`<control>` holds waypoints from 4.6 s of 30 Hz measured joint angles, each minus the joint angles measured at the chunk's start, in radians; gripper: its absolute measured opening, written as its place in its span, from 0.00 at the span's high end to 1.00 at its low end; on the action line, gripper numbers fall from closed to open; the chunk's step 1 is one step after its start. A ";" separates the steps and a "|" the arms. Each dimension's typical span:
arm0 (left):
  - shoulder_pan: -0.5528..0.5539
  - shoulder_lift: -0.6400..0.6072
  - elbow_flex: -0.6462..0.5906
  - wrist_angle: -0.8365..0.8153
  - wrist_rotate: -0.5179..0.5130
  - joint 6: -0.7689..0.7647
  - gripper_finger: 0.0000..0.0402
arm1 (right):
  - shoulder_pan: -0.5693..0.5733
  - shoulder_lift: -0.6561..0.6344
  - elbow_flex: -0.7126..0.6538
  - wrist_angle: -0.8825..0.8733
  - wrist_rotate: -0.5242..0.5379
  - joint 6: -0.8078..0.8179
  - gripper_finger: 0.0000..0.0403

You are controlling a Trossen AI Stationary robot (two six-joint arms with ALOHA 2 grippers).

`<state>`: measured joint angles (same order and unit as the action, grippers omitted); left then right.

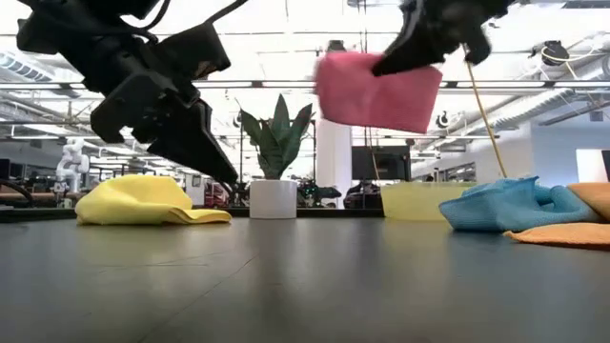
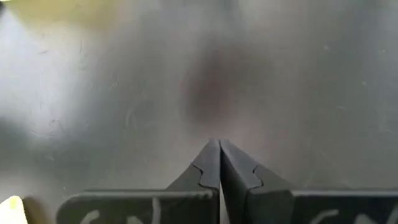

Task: Fold microfiber towels
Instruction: Put the folded pink microfiber cloth into the yellow bin

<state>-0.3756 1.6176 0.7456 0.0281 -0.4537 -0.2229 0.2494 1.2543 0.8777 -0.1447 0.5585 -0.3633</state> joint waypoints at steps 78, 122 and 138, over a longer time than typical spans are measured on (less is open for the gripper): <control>-0.006 0.000 0.001 0.051 -0.015 0.037 0.98 | -0.888 0.048 -0.118 -0.169 -0.558 -0.144 0.81; -0.003 0.000 0.001 0.051 -0.017 0.045 0.99 | -1.008 0.147 -0.118 -0.448 -0.613 0.258 1.00; -0.003 0.000 0.001 0.051 -0.017 0.053 0.99 | -1.022 0.205 -0.118 -0.244 -0.424 0.299 1.00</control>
<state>-0.3790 1.6173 0.7467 0.0792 -0.4709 -0.1700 -0.7727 1.4591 0.7597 -0.3887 0.1347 -0.0640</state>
